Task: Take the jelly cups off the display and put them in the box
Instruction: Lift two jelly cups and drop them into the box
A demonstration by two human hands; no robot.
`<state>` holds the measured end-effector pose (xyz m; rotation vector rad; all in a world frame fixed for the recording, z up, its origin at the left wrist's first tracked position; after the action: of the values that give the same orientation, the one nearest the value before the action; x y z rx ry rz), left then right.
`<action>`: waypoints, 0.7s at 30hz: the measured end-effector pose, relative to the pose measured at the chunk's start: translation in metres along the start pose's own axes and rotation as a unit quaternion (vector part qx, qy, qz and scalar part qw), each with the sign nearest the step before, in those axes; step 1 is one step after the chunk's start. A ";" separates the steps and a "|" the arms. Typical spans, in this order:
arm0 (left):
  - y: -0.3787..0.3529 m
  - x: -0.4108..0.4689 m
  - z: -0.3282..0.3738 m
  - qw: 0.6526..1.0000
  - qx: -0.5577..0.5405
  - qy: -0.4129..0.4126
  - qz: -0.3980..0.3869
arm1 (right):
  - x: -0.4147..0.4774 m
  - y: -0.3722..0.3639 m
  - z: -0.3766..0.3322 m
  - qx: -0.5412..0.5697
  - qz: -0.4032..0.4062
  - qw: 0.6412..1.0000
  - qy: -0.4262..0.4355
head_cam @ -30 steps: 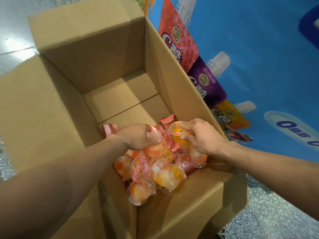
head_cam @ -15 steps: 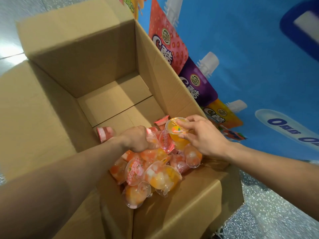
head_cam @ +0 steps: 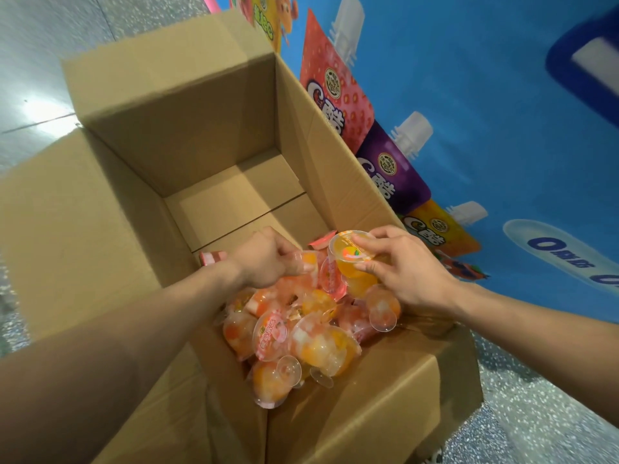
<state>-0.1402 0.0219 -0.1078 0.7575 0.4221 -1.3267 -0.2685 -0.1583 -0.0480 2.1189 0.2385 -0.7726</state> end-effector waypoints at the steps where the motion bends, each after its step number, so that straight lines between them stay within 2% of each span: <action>1: 0.008 -0.005 0.005 1.000 -0.011 -0.016 0.011 | -0.001 0.002 -0.002 0.004 0.006 1.000 0.004; 7: 0.051 -0.027 0.026 0.992 0.017 -0.063 0.107 | -0.008 0.027 -0.014 0.033 0.059 0.997 0.022; 11: 0.080 -0.053 0.057 0.982 0.055 -0.103 0.145 | -0.013 0.059 -0.030 0.042 0.103 0.993 0.032; 16: 0.118 -0.110 0.121 0.971 0.073 -0.150 0.172 | -0.052 0.119 -0.074 0.077 0.167 0.982 0.042; 21: 0.154 -0.193 0.215 0.954 0.059 -0.210 0.205 | -0.127 0.191 -0.133 0.119 0.199 0.971 0.060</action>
<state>-0.0634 0.0155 0.2104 0.5983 -0.1523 -1.0841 -0.2293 -0.1618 0.2146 2.3382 -0.2238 -0.4526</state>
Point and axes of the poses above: each hand's wrist, its own x-axis towards the middle knuckle, its own y-axis out of the back of the hand, z = x × y, the point moved 5 cm from there along x, towards the middle knuckle, and after that the axes turned 14 degrees about -z, right-handed, at the moved point
